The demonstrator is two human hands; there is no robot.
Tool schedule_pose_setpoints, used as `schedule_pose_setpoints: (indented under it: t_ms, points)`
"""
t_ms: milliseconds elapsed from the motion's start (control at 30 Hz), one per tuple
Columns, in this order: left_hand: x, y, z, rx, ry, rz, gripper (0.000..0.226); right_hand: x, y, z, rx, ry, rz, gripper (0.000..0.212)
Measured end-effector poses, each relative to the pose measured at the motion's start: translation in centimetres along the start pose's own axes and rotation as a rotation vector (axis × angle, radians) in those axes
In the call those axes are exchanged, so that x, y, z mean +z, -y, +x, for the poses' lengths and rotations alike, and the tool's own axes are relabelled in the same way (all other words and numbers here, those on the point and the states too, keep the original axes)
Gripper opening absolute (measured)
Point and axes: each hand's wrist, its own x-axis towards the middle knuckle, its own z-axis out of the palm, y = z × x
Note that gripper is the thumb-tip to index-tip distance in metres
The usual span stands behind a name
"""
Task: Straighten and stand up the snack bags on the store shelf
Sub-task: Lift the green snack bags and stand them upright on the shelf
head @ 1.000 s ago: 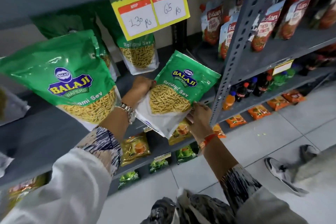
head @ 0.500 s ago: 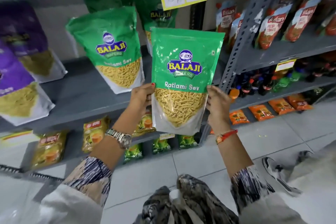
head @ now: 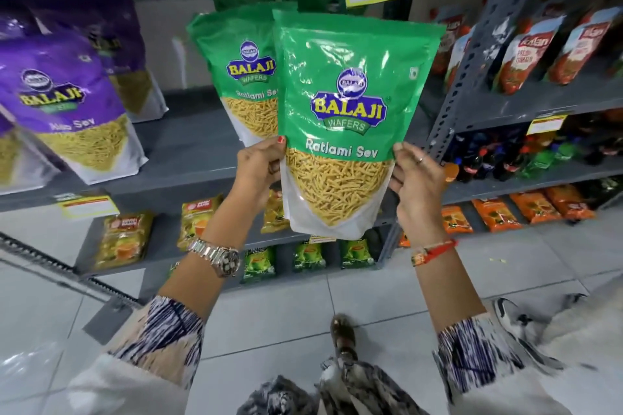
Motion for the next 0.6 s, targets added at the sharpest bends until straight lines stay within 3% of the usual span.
schedule_pose_setpoints:
  t_ms: [167,367,600]
  points:
    - [-0.1,2.4,0.8,-0.055,0.009,0.05,0.018,-0.6,-2.0,1.0,0.067,-0.05,-0.031,0.009]
    - [2.1,2.5,4.2,-0.139,-0.026,0.019,0.018,0.2,-2.8,5.7,0.104,-0.066,-0.102,0.029]
    - [6.3,0.7,10.5,-0.109,0.005,0.039,0.031,1.7,-1.8,14.0,0.056,-0.11,-0.099,0.029]
